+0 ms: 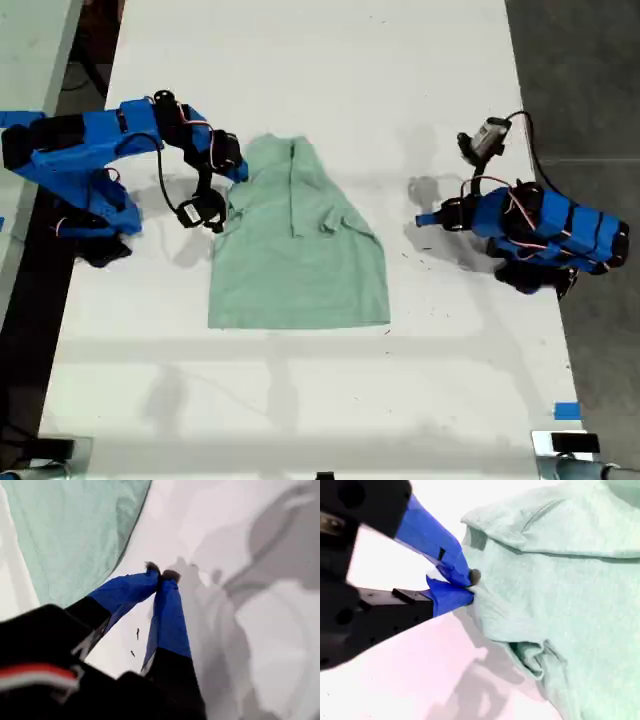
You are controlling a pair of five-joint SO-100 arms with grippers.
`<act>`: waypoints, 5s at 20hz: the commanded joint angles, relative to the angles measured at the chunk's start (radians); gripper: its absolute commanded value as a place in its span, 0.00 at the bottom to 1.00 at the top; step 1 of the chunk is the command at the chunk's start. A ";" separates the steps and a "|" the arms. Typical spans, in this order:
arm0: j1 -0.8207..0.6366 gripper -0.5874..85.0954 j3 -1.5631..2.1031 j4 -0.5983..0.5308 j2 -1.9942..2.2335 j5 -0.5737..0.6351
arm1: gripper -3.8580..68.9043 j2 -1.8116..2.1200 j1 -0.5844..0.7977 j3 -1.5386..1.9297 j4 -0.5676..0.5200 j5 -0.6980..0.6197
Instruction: Fold t shirt
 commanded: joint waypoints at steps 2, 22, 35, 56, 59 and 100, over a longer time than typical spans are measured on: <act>-0.152 0.00 0.259 -0.092 0.169 0.054 | 0.08 0.015 -0.029 0.044 0.017 0.026; 0.106 0.00 -0.230 0.043 -0.091 0.031 | 0.08 0.015 -0.031 0.044 0.017 0.026; 0.216 0.17 -0.841 0.242 -0.529 0.074 | 0.08 0.015 -0.035 0.043 0.017 0.018; -0.029 0.01 1.239 -0.290 1.536 -0.005 | 0.08 0.015 -0.015 0.064 -0.064 -0.031; -0.054 0.01 1.239 -0.127 1.522 -0.046 | 0.08 0.014 -0.066 0.064 0.009 0.005; 0.115 0.01 1.239 -0.130 1.528 0.160 | 0.08 0.014 -0.388 0.063 0.106 -0.192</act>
